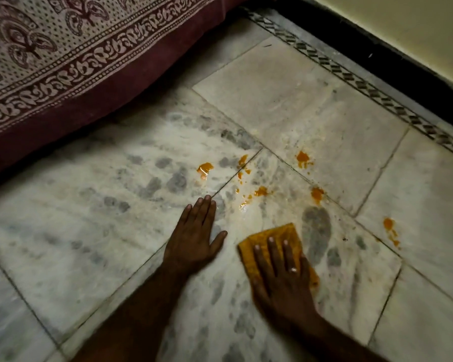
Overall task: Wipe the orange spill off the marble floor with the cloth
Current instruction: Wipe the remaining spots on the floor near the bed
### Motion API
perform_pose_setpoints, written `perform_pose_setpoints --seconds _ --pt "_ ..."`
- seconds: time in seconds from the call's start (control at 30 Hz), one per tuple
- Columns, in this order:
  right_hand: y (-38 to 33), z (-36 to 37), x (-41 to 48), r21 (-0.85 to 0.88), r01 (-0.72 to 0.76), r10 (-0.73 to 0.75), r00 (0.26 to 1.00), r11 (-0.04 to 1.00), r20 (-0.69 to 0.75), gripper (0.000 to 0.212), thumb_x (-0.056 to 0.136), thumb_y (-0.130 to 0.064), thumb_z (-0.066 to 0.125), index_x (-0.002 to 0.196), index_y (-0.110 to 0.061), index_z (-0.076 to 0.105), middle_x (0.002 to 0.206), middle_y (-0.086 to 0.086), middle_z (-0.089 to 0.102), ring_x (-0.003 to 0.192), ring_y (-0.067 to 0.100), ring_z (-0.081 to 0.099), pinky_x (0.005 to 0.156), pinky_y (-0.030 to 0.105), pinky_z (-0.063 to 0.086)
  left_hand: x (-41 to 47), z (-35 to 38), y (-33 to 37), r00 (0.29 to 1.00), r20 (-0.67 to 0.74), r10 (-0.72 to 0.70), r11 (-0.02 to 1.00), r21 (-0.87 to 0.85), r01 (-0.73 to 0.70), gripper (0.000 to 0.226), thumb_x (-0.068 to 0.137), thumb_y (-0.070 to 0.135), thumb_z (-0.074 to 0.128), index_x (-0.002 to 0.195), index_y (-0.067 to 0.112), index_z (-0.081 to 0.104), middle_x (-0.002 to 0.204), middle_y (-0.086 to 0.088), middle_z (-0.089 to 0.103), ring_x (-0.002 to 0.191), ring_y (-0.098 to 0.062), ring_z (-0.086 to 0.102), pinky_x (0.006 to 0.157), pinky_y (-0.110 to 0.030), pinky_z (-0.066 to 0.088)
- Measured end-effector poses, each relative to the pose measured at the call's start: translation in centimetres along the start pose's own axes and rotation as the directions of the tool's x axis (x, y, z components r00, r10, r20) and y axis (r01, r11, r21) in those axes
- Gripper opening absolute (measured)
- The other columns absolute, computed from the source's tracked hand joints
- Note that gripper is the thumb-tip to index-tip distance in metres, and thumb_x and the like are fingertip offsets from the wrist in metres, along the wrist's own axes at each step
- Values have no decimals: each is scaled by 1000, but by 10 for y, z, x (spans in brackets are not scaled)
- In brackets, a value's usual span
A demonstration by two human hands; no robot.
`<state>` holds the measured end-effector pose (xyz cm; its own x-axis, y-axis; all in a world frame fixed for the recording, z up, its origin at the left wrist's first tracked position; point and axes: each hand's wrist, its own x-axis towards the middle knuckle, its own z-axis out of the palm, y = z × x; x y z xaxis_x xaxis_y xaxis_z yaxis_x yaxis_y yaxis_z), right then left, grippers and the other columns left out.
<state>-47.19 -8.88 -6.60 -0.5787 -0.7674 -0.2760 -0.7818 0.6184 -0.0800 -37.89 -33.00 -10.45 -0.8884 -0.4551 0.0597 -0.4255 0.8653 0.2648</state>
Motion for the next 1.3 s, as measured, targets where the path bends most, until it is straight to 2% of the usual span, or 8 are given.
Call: perform_pose_setpoints --seconds 0.17,0.33,0.43,0.57,0.73,0.9,1.0,1.3 --pt "-11 -21 93 -44 125 -126 992 991 -15 66 98 -59 24 158 -41 4 169 -1 1 155 31 2 117 65 14 10 4 -8 994 -49 -102 995 13 102 69 103 49 29 155 4 29 164 -15 24 152 -27 24 124 -44 20" --pt "34 -36 123 50 -258 257 966 965 25 66 96 -65 8 155 -43 -13 168 -4 -11 155 27 -7 120 61 3 25 -1 -38 990 -20 -137 990 5 137 77 99 57 32 156 5 26 165 -13 22 153 -25 19 125 -42 16" --pt "21 -21 80 81 -349 350 937 934 -4 69 95 -61 9 157 -37 -12 169 2 -7 155 30 -4 120 61 8 25 -2 -42 991 -17 -131 991 14 131 77 99 58 31 157 6 25 166 -12 21 154 -23 18 125 -42 16" --pt "-24 -4 49 88 -207 212 976 974 -53 67 99 -55 22 160 -32 6 169 6 8 154 35 11 117 62 15 32 -1 -38 992 -32 -119 993 25 120 78 100 57 31 156 4 25 165 -14 21 154 -24 18 125 -42 17" --pt "-39 -25 129 -11 76 -76 991 997 -112 65 101 -58 25 158 -40 0 168 -3 -5 155 29 -3 120 57 0 43 3 -38 992 -46 -114 993 26 116 78 100 56 27 156 2 23 165 -16 18 154 -26 17 124 -42 17" --pt "0 -49 179 109 -244 247 969 964 -17 63 101 -61 17 156 -43 -11 168 -5 -11 155 26 -9 121 59 -1 45 4 -39 991 -53 -123 992 28 125 80 99 57 31 157 3 21 166 -15 17 154 -24 14 125 -39 12" --pt "-7 -34 150 117 -303 312 948 946 -64 65 98 -61 8 156 -39 -12 169 -2 -9 155 28 -7 121 59 2 57 2 -50 987 -65 -149 988 24 151 80 99 58 29 157 4 20 166 -14 15 154 -24 14 125 -39 10" --pt "-93 -27 176 58 124 -113 981 991 -160 61 100 -54 30 158 -39 18 168 -2 13 155 29 9 119 56 11 73 1 -72 974 -181 -139 988 45 149 58 98 27 34 147 -3 43 154 -21 41 143 -34 41 119 -43 25"
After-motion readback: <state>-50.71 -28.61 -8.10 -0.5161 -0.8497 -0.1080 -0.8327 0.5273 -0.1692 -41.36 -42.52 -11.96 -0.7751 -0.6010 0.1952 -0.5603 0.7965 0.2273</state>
